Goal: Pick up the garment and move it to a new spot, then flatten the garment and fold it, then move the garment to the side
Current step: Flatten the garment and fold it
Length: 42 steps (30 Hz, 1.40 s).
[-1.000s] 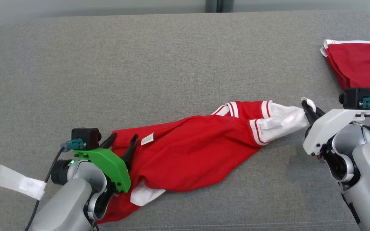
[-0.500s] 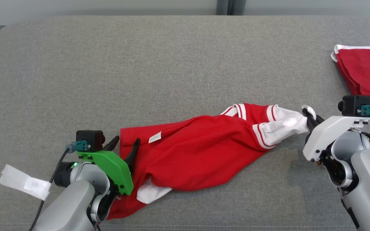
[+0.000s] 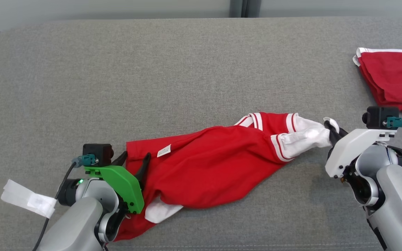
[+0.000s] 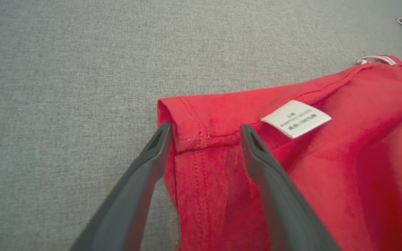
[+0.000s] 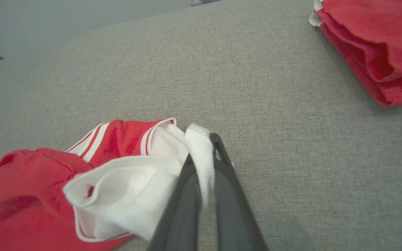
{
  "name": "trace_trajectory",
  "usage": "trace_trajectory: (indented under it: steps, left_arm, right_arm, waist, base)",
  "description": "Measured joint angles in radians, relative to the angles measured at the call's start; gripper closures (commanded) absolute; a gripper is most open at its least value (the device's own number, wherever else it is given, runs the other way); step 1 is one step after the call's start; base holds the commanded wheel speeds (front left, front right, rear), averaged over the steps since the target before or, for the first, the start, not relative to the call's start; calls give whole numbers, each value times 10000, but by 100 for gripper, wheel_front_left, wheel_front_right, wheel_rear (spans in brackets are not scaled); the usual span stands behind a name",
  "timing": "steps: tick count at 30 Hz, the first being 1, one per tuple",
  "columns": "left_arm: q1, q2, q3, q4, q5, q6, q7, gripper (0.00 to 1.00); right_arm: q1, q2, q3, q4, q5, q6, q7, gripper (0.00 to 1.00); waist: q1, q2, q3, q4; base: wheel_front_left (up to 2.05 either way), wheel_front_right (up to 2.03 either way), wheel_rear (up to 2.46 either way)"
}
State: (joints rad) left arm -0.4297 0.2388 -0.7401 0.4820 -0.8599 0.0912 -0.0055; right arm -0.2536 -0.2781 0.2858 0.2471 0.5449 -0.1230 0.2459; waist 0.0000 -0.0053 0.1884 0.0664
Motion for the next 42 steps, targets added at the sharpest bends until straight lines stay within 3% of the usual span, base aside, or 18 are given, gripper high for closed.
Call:
trace_trajectory:
  steps: [2, 3, 4, 5, 6, 13, 16, 24, 28, 32, 36, 42]
  left_arm:
    - [0, -4, -2, 40, 0, -2, -21, 0]
    - [0, -6, -10, 71, 0, -2, -48, 8]
    - [1, -10, -10, 102, -4, -2, -54, 24]
    - [1, -8, -6, 117, -15, -4, -56, 77]
    - [2, -10, -8, 119, -42, -35, -56, 100]
    - [-20, 63, 324, -286, -286, -341, -215, 100]
    - [-202, 414, 566, -1005, -389, -665, -219, 100]
    - [-481, 1730, 2044, -5392, -1973, -1875, -401, 100]
    - [-107, 2577, 2178, -7664, -2086, -1954, -222, 100]
    - [316, 3505, 2403, -9461, -2084, -1762, 196, 100]
    - [650, 4270, 2913, -11041, -2347, -1229, 830, 100]
    - [839, 5317, 3856, -12399, -3266, -165, 1942, 100]
  right_arm:
    - [0, 25, 31, 33, 0, 10, -2, 100]
    - [0, 21, 29, 52, 0, 10, -6, 100]
    - [0, 17, 29, 73, 0, 10, -8, 100]
    - [-1, 15, 29, 75, 0, 12, -8, 100]
    - [-1, 17, 23, 71, 2, 19, -23, 100]
    - [-205, -10, -115, -222, 63, 263, -268, 100]
    - [-580, -130, -543, -813, 207, 349, -454, 100]
    - [-397, -374, -1695, -3505, 1246, 495, -899, 100]
    - [463, -591, -2268, -5208, 2036, 905, -1045, 100]
    - [924, -1028, -2888, -7087, 2336, 930, -1007, 100]
    - [1267, -1505, -3538, -8633, 2690, 788, -462, 100]
    - [1955, -2328, -4107, -9411, 3532, 506, 1131, 100]
  waist:
    - [0, 0, -28, -74]
    - [0, 0, -47, -109]
    - [0, 1, -71, -142]
    - [0, 0, -90, -179]
    - [0, 0, -106, -216]
    - [0, 0, -178, -430]
    - [0, 0, -286, -505]
    - [0, 0, -417, -941]
    - [0, 0, -529, -1154]
    - [0, 0, -693, -1306]
    - [0, 0, -768, -1504]
    - [0, 0, -482, -1629]
  base:
    - [0, 0, 0]
    - [0, 0, 0]
    - [0, 0, 0]
    - [0, 0, 0]
    - [0, 0, 0]
    - [0, 0, 0]
    - [0, 0, 0]
    - [0, 0, 0]
    - [0, 0, 0]
    - [0, 0, 0]
    - [0, 0, 0]
    - [0, 0, 0]
